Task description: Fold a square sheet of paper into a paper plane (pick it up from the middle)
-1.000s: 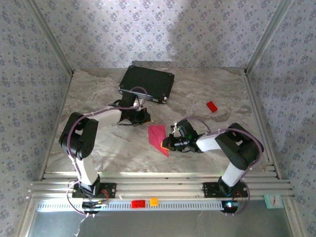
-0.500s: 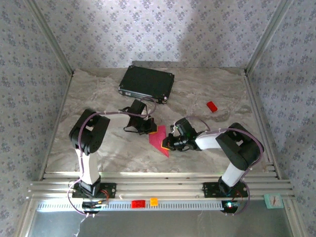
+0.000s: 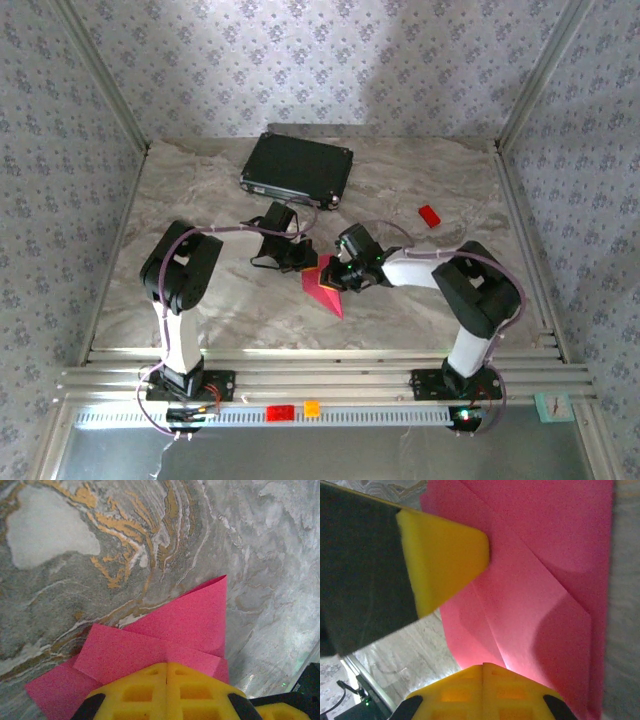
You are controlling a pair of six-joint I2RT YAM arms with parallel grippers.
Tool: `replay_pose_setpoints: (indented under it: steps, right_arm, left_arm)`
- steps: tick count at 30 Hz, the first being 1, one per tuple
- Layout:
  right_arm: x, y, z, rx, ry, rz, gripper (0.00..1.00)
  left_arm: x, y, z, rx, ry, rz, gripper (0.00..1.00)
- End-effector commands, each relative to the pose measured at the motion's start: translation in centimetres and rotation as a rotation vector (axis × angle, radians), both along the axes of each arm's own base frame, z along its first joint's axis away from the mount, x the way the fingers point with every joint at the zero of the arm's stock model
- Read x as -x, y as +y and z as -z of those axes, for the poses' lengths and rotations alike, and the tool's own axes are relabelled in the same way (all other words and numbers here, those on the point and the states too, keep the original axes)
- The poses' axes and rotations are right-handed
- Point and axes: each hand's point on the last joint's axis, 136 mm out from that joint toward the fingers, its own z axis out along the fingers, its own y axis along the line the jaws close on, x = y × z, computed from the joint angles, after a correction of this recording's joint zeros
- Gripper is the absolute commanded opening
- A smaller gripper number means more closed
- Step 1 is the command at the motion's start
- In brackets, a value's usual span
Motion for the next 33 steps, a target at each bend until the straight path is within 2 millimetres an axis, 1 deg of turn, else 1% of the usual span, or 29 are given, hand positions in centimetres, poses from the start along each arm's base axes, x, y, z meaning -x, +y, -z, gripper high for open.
replay_pose_setpoints:
  steps: [1,3,6,12,15,17,20,23,25,27,29,33]
  right_arm:
    - [0.9,-0.4,2.2,0.067,0.045,-0.018,0.02]
    - [2.1,-1.2,3.2,0.088,0.073,-0.018,0.02]
    - [3.9,-2.2,3.5,0.083,0.082,-0.011,0.02]
    - [7.4,-4.2,3.4,0.075,0.100,-0.027,0.05]
    - [8.5,-4.9,3.1,0.064,0.098,-0.031,0.06]
    - [8.9,-5.2,2.8,0.056,0.092,-0.026,0.06]
    - [8.3,-5.0,1.3,0.032,0.055,-0.020,0.07]
    - [6.7,-3.8,-0.9,0.000,-0.007,-0.029,0.07]
    - [5.4,-3.0,-1.7,-0.007,-0.029,-0.030,0.07]
    - [3.8,-2.1,-1.9,-0.006,-0.037,-0.019,0.07]
    - [2.1,-1.4,-1.8,-0.004,-0.042,-0.008,0.08]
    - [-0.8,-0.4,-0.5,0.025,-0.045,0.022,0.09]
  left_arm:
    - [1.1,1.6,3.2,-0.105,0.052,-0.007,0.00]
    - [1.2,1.6,3.3,-0.107,0.057,-0.004,0.00]
    - [1.3,1.8,3.5,-0.114,0.060,-0.003,0.00]
    - [1.4,1.9,4.0,-0.101,0.078,-0.016,0.00]
    - [1.3,1.9,3.9,-0.091,0.081,-0.021,0.00]
    - [1.3,1.8,3.9,-0.087,0.084,-0.020,0.00]
    - [1.2,1.7,3.7,-0.081,0.083,-0.020,0.00]
    - [1.2,1.6,3.5,-0.076,0.081,-0.015,0.00]
    - [1.2,1.6,3.6,-0.076,0.082,-0.014,0.00]
    - [1.3,1.6,3.7,-0.077,0.085,-0.012,0.00]
    - [1.3,1.6,3.8,-0.076,0.087,-0.011,0.00]
    - [1.5,1.6,3.8,-0.071,0.091,-0.007,0.00]
